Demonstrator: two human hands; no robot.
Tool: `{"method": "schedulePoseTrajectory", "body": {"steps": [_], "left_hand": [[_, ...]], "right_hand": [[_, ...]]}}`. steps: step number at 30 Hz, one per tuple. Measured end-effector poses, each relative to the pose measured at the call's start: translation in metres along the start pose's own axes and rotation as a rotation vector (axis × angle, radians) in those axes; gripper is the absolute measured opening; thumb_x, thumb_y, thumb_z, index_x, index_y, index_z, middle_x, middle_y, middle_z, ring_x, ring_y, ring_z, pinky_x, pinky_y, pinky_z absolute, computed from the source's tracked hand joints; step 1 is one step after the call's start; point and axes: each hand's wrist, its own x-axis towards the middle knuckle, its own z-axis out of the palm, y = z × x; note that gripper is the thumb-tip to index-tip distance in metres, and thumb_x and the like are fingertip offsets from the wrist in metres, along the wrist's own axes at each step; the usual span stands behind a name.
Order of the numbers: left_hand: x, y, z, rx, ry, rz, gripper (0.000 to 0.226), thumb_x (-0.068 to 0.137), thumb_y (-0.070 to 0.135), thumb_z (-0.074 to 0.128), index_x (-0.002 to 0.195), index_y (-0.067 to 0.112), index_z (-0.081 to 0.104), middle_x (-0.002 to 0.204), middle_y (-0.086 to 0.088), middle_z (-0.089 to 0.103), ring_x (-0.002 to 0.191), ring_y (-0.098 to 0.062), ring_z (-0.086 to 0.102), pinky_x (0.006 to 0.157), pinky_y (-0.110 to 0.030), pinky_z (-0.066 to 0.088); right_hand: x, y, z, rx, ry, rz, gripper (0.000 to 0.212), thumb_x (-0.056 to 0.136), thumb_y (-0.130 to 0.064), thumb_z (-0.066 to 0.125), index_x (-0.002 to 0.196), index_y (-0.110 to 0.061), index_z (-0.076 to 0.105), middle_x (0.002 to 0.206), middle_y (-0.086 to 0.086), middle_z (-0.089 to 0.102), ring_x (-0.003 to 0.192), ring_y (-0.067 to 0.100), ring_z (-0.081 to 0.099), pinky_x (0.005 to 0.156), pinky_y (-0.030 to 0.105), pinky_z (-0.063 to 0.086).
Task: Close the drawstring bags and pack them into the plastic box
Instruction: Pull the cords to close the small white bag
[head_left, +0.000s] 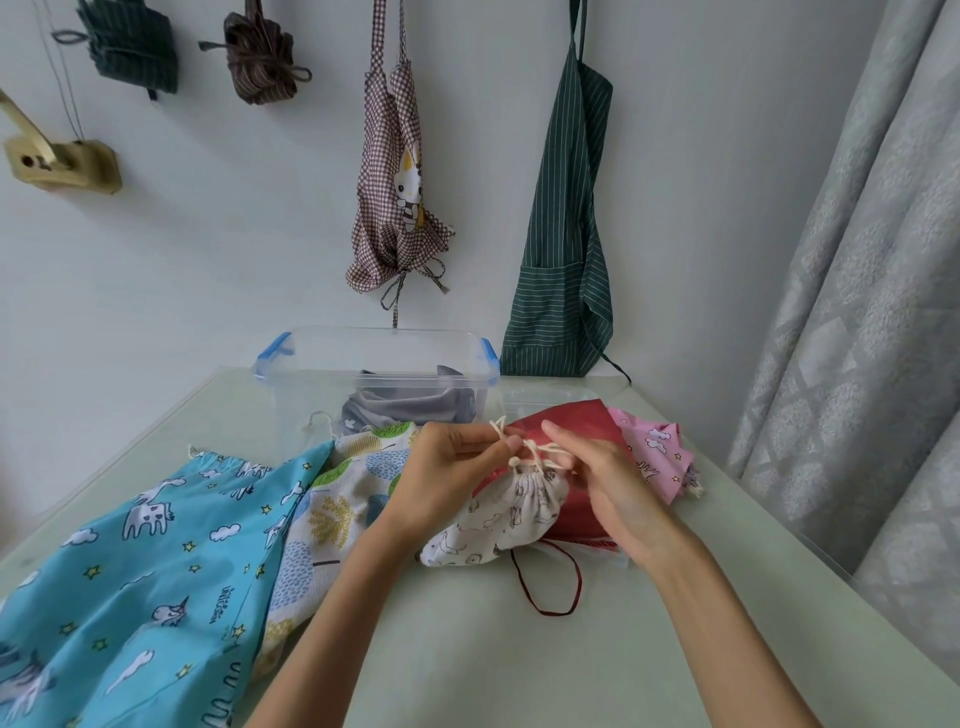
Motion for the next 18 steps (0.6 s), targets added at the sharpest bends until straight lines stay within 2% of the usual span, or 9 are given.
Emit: {"method": "schedulePoseTrajectory", "body": {"steps": [1, 3, 5, 7, 9, 10, 12, 15, 18], "left_hand": [[0.0, 0.001, 0.001, 0.029, 0.0, 0.005, 0.017, 0.088, 0.013, 0.064, 0.088, -0.001, 0.074, 0.071, -0.001, 0.072, 0.065, -0.001, 0.06, 0.064, -0.014, 0.048], [0.0, 0.001, 0.001, 0.093, 0.015, 0.017, 0.017, 0.087, 0.013, 0.065, 0.081, 0.001, 0.075, 0.074, 0.0, 0.073, 0.066, 0.0, 0.062, 0.065, -0.015, 0.05], [-0.001, 0.001, 0.0, 0.123, 0.073, 0.031, 0.016, 0.086, 0.016, 0.066, 0.08, 0.005, 0.076, 0.078, -0.004, 0.075, 0.071, -0.009, 0.067, 0.07, -0.029, 0.055], [-0.002, 0.002, -0.003, 0.099, 0.134, 0.016, 0.015, 0.085, 0.019, 0.068, 0.082, 0.007, 0.077, 0.078, -0.008, 0.075, 0.072, -0.016, 0.067, 0.072, -0.037, 0.056], [-0.002, 0.004, -0.003, 0.067, 0.166, 0.002, 0.023, 0.084, 0.023, 0.069, 0.079, 0.001, 0.075, 0.071, -0.016, 0.071, 0.064, -0.017, 0.058, 0.062, -0.035, 0.047], [-0.001, 0.005, -0.002, 0.066, 0.173, 0.002, 0.03, 0.084, 0.025, 0.068, 0.076, -0.004, 0.072, 0.064, -0.017, 0.065, 0.06, -0.016, 0.049, 0.058, -0.033, 0.04], [0.0, 0.006, 0.001, 0.056, 0.191, -0.004, 0.042, 0.085, 0.028, 0.067, 0.074, -0.012, 0.064, 0.059, -0.011, 0.047, 0.059, -0.016, 0.034, 0.057, -0.031, 0.029], [0.001, 0.007, 0.002, -0.007, 0.266, -0.034, 0.041, 0.084, 0.028, 0.068, 0.078, -0.013, 0.065, 0.063, -0.01, 0.046, 0.061, -0.017, 0.033, 0.056, -0.028, 0.031], [0.003, 0.007, -0.004, -0.024, 0.383, -0.047, 0.016, 0.081, 0.024, 0.071, 0.069, 0.016, 0.077, 0.072, -0.007, 0.068, 0.068, -0.02, 0.059, 0.071, -0.034, 0.049]], "right_hand": [[0.003, 0.005, -0.003, -0.147, 0.063, -0.006, 0.044, 0.084, -0.046, 0.06, 0.047, -0.022, 0.059, 0.061, -0.015, 0.057, 0.075, 0.004, 0.054, 0.085, 0.028, 0.036], [0.003, 0.01, -0.014, -0.592, 0.198, -0.085, 0.054, 0.084, -0.054, 0.057, 0.046, -0.016, 0.051, 0.047, -0.016, 0.045, 0.064, 0.001, 0.048, 0.076, 0.028, 0.036], [0.001, 0.008, -0.025, -0.739, 0.263, -0.165, 0.056, 0.086, -0.05, 0.055, 0.045, -0.015, 0.041, 0.042, -0.01, 0.038, 0.056, -0.004, 0.038, 0.068, 0.027, 0.031], [-0.002, 0.001, -0.031, -0.478, 0.179, -0.15, 0.047, 0.087, -0.046, 0.055, 0.053, -0.015, 0.046, 0.057, -0.004, 0.044, 0.063, 0.003, 0.043, 0.069, 0.027, 0.034], [-0.002, -0.004, -0.028, -0.05, 0.075, -0.138, 0.036, 0.088, -0.04, 0.055, 0.059, -0.018, 0.053, 0.076, 0.005, 0.054, 0.084, 0.015, 0.052, 0.089, 0.035, 0.041], [-0.002, -0.006, -0.025, 0.184, 0.036, -0.135, 0.031, 0.087, -0.036, 0.055, 0.062, -0.018, 0.055, 0.084, 0.005, 0.061, 0.093, 0.018, 0.055, 0.097, 0.036, 0.04], [-0.001, -0.009, -0.014, 0.571, -0.001, -0.093, 0.026, 0.088, -0.03, 0.051, 0.066, -0.017, 0.051, 0.099, 0.005, 0.069, 0.101, 0.017, 0.061, 0.101, 0.033, 0.042], [0.002, -0.007, -0.005, 0.917, 0.056, -0.018, 0.028, 0.094, -0.027, 0.047, 0.068, -0.017, 0.048, 0.09, 0.002, 0.071, 0.094, 0.014, 0.067, 0.096, 0.033, 0.05], [0.003, -0.003, -0.012, 1.074, 0.149, 0.014, 0.032, 0.094, -0.022, 0.049, 0.063, -0.014, 0.052, 0.076, 0.001, 0.066, 0.08, 0.014, 0.07, 0.087, 0.034, 0.055]]}}
